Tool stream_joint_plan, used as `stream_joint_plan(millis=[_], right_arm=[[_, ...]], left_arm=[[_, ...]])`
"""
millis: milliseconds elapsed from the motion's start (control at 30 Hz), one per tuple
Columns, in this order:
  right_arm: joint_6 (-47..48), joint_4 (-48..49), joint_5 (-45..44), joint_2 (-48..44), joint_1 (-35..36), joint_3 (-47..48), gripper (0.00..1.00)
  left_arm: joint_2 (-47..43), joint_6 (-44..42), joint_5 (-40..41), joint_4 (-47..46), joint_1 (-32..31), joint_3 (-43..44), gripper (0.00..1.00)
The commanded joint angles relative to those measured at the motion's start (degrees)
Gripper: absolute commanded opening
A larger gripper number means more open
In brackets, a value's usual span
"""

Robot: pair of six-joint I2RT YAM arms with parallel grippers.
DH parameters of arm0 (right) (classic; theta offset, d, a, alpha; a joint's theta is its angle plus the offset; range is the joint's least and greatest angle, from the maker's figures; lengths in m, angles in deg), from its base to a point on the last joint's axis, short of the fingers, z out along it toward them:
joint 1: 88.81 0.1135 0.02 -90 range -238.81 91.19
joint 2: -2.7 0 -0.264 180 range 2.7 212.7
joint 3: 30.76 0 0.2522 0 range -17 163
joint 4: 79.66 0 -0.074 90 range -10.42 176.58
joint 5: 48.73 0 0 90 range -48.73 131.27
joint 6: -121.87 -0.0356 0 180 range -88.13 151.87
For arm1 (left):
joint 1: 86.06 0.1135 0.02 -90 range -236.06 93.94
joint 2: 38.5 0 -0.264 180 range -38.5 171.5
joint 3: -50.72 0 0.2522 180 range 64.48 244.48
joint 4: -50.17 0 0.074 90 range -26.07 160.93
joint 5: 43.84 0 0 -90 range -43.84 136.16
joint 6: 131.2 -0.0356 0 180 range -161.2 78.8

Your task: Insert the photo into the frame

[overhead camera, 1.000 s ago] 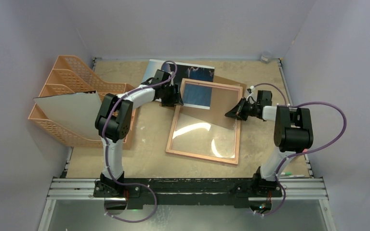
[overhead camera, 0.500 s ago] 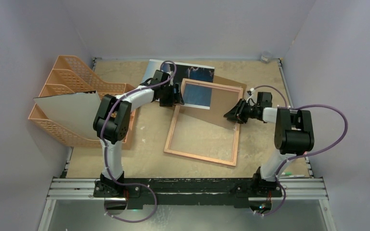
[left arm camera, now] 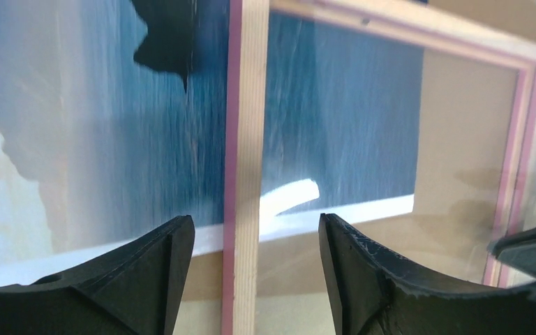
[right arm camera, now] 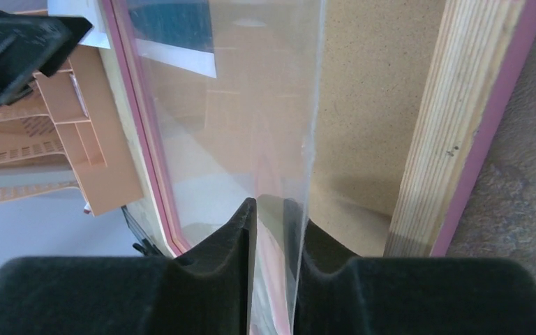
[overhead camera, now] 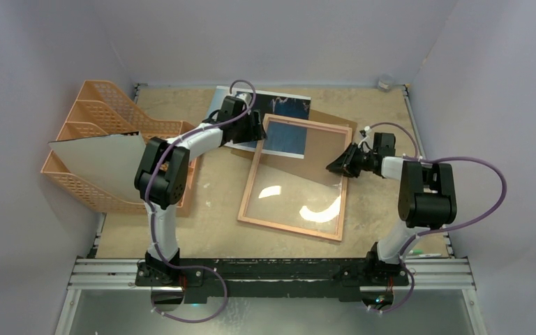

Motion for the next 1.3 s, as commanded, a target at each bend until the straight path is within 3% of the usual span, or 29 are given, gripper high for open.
stream_joint_plan(millis=[0, 233, 500, 700, 833, 1100, 1267], right_arm=[[0.18, -0.09, -0.46, 1.3, 1.07, 0.47, 0.2], [0.9, -1.1, -0.56, 3.1, 1.46, 1.07, 0.07], [1.93, -2.69, -0.89, 4.69, 1.63, 2.94, 0.06], [2.25, -3.33, -0.99, 5.14, 1.71, 3.44, 0.07], [2.33, -3.45, -1.08, 5.23, 1.72, 3.68, 0.12], [1.56, -3.26, -1.39, 4.44, 1.72, 4.49, 0.35], [-0.31, -1.06, -1.62, 1.58, 1.72, 4.01, 0.39]], left_arm=[[-0.81, 0.34, 2.65, -11.12, -0.09, 2.25, 0.67], [3.21, 1.89, 3.89, -17.94, -0.17, 2.39, 0.61], [8.05, 0.6, 5.32, -20.41, -1.15, 3.43, 0.57], [10.31, -3.16, 13.01, -19.13, -3.5, 4.43, 0.5], [11.91, -4.76, 17.47, -15.02, -4.51, 5.85, 0.44], [14.04, -5.64, 20.85, -7.49, -5.19, 7.76, 0.41], [14.48, -6.31, 20.76, -5.2, -5.19, 8.55, 0.41]])
